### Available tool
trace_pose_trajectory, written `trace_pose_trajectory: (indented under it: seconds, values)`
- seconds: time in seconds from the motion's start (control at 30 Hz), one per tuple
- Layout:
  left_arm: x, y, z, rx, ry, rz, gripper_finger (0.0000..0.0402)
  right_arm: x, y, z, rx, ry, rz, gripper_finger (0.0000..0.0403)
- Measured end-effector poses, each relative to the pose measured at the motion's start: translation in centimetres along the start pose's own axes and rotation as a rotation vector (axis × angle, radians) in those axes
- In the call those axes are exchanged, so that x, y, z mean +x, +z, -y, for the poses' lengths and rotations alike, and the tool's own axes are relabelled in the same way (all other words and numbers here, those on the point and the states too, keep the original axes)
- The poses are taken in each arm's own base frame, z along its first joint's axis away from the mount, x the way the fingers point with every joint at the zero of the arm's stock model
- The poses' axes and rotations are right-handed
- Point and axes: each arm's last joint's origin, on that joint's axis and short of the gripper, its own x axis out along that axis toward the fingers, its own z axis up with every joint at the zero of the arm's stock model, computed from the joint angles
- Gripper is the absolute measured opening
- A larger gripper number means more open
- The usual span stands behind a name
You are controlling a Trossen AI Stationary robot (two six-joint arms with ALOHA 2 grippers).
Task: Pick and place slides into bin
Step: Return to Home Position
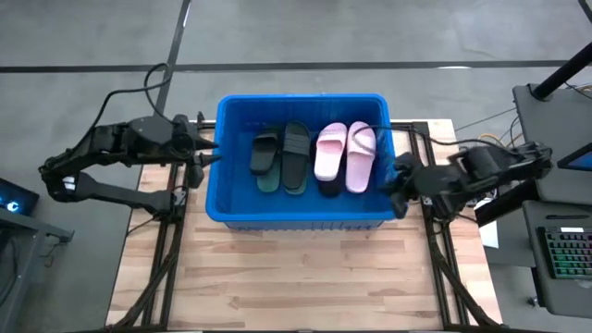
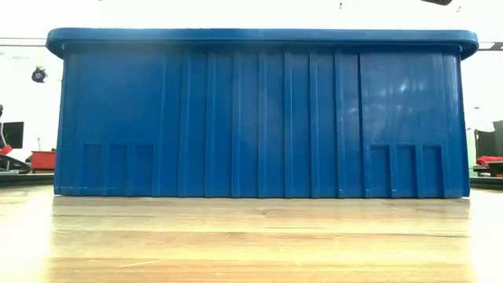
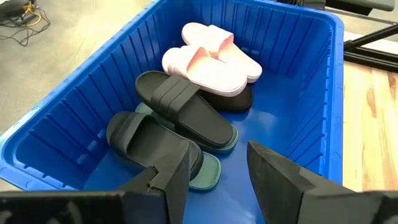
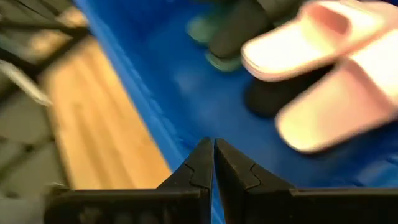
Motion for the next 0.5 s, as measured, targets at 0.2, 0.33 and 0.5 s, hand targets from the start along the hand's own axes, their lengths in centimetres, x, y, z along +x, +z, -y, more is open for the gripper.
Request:
trace_pose_trajectory:
  seconds: [0.2, 0.33, 0.5]
  values:
    - [0.4, 0.1, 0.1, 0.002, 0.002, -0.012, 0.0144, -0.7, -2.1, 2.7, 0.013, 0.235, 0.206, 0.0008]
    - [1.2, 0.4, 0.4, 0.003, 0.003, -0.02, 0.0144, -0.1, -3.3, 3.9, -0.014, 0.359, 0.376, 0.0008]
    - [2.3, 0.9, 0.7, 0.004, 0.005, -0.029, 0.0144, 2.0, -4.4, 5.2, -0.029, 0.387, 0.521, 0.0008]
